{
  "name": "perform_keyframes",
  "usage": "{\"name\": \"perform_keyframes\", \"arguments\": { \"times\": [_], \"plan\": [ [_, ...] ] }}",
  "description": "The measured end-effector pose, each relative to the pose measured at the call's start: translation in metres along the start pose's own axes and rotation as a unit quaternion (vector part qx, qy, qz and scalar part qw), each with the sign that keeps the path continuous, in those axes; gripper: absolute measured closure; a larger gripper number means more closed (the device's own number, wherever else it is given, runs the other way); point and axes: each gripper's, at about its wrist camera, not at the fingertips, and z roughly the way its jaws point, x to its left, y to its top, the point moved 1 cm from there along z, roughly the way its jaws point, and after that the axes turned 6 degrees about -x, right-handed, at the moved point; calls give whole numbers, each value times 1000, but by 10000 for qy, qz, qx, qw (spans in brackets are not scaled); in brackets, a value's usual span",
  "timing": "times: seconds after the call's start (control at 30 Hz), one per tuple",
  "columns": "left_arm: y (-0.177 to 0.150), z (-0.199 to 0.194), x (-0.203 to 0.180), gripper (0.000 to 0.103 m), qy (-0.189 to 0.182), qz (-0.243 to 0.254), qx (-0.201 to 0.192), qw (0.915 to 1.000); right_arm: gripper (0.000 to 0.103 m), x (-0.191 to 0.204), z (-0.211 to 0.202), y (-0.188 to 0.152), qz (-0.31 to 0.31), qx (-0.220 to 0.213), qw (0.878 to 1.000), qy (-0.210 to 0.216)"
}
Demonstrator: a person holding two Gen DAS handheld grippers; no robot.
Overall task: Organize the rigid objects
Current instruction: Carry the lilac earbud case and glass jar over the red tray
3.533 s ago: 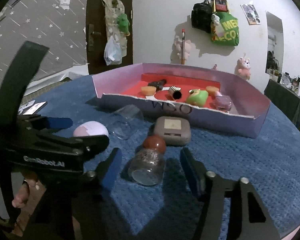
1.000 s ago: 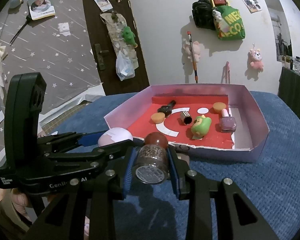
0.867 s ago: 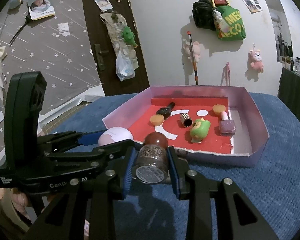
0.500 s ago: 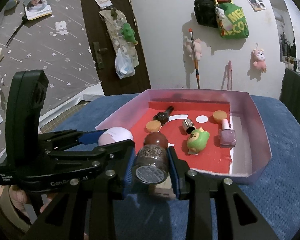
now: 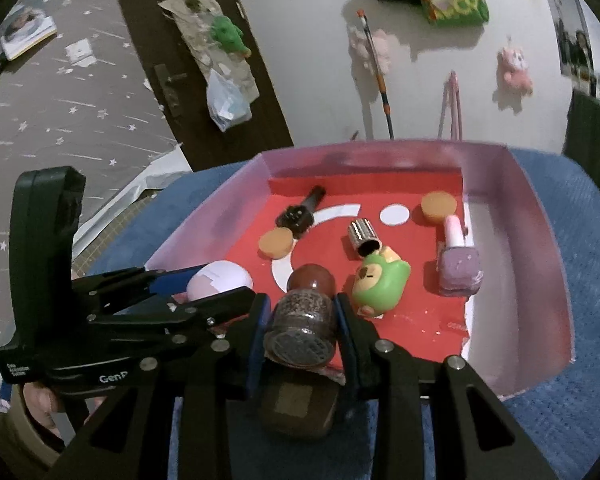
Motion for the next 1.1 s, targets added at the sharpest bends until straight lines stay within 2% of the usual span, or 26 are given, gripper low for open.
{"name": "perform_keyframes", "arguments": {
  "times": [0.4, 0.5, 0.7, 0.83, 1.1],
  "plan": [
    [5, 32, 13, 52, -43, -181, 443, 9988, 68, -14, 34, 3, 223, 488, 9985, -107],
    [6, 37, 14, 52, -84, -237, 529, 9983, 68, -15, 37, 4, 256, 496, 9984, -60],
    [9, 43, 15, 52, -60, -264, 535, 9982, 68, -11, 39, 9, 92, 487, 9986, -170],
    [11, 46, 16, 52, -41, -293, 521, 9982, 68, -10, 46, 2, 46, 739, 9971, -148],
    [12, 49, 16, 52, 10, -235, 527, 9983, 68, -12, 44, 7, -49, 518, 9978, -409]
  ]
}}
